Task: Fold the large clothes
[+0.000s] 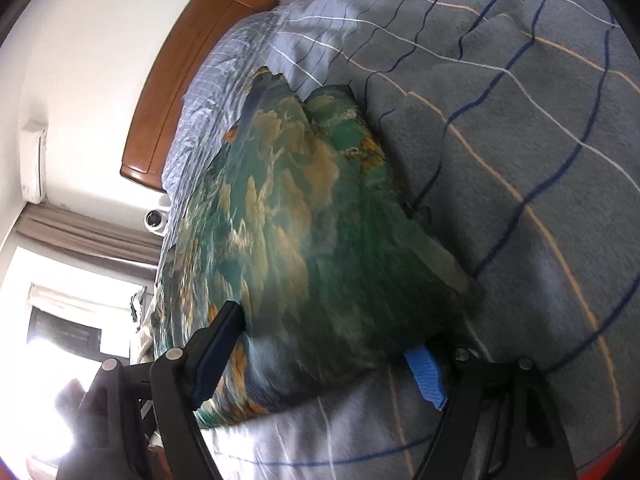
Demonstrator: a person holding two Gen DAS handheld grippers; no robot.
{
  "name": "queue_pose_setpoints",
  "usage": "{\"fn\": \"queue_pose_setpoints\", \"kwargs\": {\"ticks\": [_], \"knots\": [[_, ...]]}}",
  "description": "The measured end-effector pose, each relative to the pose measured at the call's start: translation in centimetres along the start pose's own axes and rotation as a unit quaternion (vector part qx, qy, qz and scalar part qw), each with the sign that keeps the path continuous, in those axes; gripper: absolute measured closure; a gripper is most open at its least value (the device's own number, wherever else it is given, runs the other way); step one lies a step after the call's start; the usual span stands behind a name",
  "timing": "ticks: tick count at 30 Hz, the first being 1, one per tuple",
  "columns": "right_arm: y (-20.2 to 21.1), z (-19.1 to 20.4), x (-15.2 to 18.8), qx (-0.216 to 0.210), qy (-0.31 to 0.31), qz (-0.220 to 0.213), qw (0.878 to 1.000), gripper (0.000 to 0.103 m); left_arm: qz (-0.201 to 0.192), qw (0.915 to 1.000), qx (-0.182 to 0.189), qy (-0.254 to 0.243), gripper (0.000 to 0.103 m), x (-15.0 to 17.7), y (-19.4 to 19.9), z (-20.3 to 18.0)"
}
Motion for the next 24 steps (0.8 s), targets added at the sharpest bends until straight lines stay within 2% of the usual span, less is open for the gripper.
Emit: {"fn": "queue_pose_setpoints", "kwargs": {"ticks": [1, 2, 4, 6, 8, 10, 12, 14, 16, 17, 19, 20, 22, 23, 24], "knots": [[-0.2, 0.1, -0.1, 0.005, 0.0, -0.005, 1.0, 0.025, 0.021, 0.9997, -0.009, 0.002, 0.001, 0.4, -1.6, 0.3], [-0.4, 0.0, -0.1, 0.011, -0.001, -0.01, 1.0, 0.029, 0.023, 0.9996, -0.015, -0.003, 0.001, 0.6, -2.0, 0.4], [-0.2, 0.1, 0.2, 0.024, 0.005, -0.028, 0.999, 0.054, 0.026, 0.9994, -0.015, -0.015, 0.001, 0.7, -1.7, 0.3], [0.8, 0.6, 0.6, 0.015, 0.017, -0.044, 0.999, 0.065, 0.034, 0.9994, -0.002, -0.007, 0.001, 0.4, -0.5, 0.3], [2.3, 1.9, 1.1, 0.017, 0.052, -0.07, 0.996, 0.068, 0.033, 0.9993, 0.01, 0.012, 0.004, -0.9, 1.6, 0.9], [4.1, 4.0, 1.6, 0.018, 0.099, -0.101, 0.99, 0.069, 0.008, 0.9996, 0.02, 0.017, 0.004, -3.5, 4.8, 0.9], [6.1, 6.8, 2.5, 0.021, 0.162, -0.139, 0.977, 0.069, -0.017, 0.9993, 0.034, 0.001, 0.004, -6.4, 7.7, 0.0], [7.6, 9.6, 3.7, 0.027, 0.222, -0.172, 0.959, 0.069, -0.023, 0.9981, 0.056, -0.011, 0.004, -9.4, 9.8, -1.3], [8.6, 13.1, 5.7, 0.043, 0.299, -0.203, 0.931, 0.069, -0.01, 0.9962, 0.085, -0.014, 0.003, -12.6, 11.1, -2.6], [8.8, 14.1, 6.4, 0.048, 0.323, -0.211, 0.921, 0.069, -0.001, 0.9952, 0.097, -0.015, 0.003, -13.3, 11.2, -3.1], [8.7, 17.0, 8.9, 0.064, 0.4, -0.237, 0.883, 0.069, 0.044, 0.9917, 0.12, -0.014, 0.003, -15.2, 10.4, -3.8], [8.6, 17.8, 9.6, 0.069, 0.421, -0.242, 0.872, 0.069, 0.061, 0.991, 0.118, -0.013, 0.003, -15.3, 9.9, -3.8], [8.0, 19.9, 12.1, 0.079, 0.478, -0.254, 0.837, 0.069, 0.096, 0.9916, 0.085, -0.02, 0.003, -15.7, 8.5, -3.8], [7.7, 20.5, 12.7, 0.083, 0.495, -0.257, 0.826, 0.069, 0.11, 0.9913, 0.066, -0.029, 0.003, -15.5, 7.9, -4.0], [7.3, 21.4, 14.0, 0.089, 0.523, -0.262, 0.806, 0.069, 0.129, 0.9895, 0.052, -0.039, 0.003, -15.1, 7.4, -4.3]]}}
Point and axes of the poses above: each gripper's, at about its wrist camera, not at the fingertips, and y roughly against the way its jaws point, z to its left, x to its underside, the point moved 3 cm from there along -y, roughly the way its jaws point, and after that the axes turned 11 degrees about x, right-handed, at the moved point
